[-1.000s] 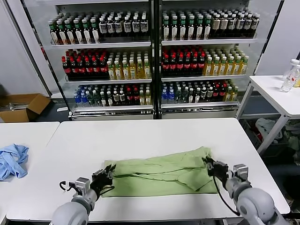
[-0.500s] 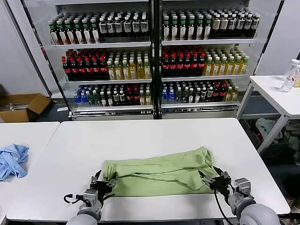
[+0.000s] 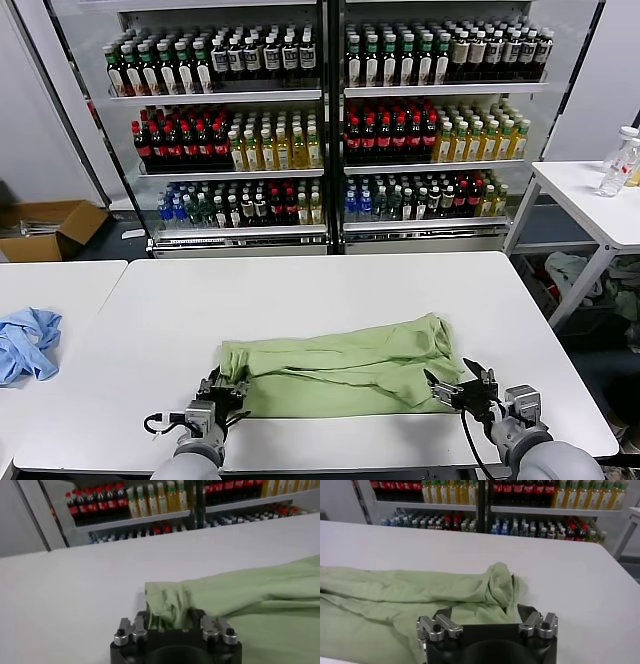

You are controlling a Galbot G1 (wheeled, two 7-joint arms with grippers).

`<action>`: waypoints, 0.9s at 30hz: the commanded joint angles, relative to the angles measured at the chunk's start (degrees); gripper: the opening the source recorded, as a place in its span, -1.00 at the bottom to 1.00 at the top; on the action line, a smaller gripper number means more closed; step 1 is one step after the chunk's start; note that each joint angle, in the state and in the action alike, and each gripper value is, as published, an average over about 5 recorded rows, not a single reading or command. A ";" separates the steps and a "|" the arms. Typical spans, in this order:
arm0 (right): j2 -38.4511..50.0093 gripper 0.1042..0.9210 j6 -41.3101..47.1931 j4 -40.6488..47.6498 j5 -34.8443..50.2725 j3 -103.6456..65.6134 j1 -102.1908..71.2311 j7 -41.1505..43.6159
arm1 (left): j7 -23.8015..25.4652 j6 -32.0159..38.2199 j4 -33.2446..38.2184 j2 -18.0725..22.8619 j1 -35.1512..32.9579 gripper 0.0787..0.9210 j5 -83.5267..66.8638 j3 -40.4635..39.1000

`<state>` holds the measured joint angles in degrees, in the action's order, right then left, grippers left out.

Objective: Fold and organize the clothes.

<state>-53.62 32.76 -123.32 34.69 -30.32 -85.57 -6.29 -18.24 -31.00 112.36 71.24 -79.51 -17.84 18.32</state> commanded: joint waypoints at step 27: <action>0.09 0.76 -0.59 -0.24 0.29 -0.92 0.60 -0.59 | 0.87 -2.13 0.33 -17.24 -4.04 -0.96 -52.16 41.67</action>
<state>-53.46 32.21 -123.58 35.05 -31.27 -84.97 -6.84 -17.35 -33.19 113.69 59.68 -83.39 -56.38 46.22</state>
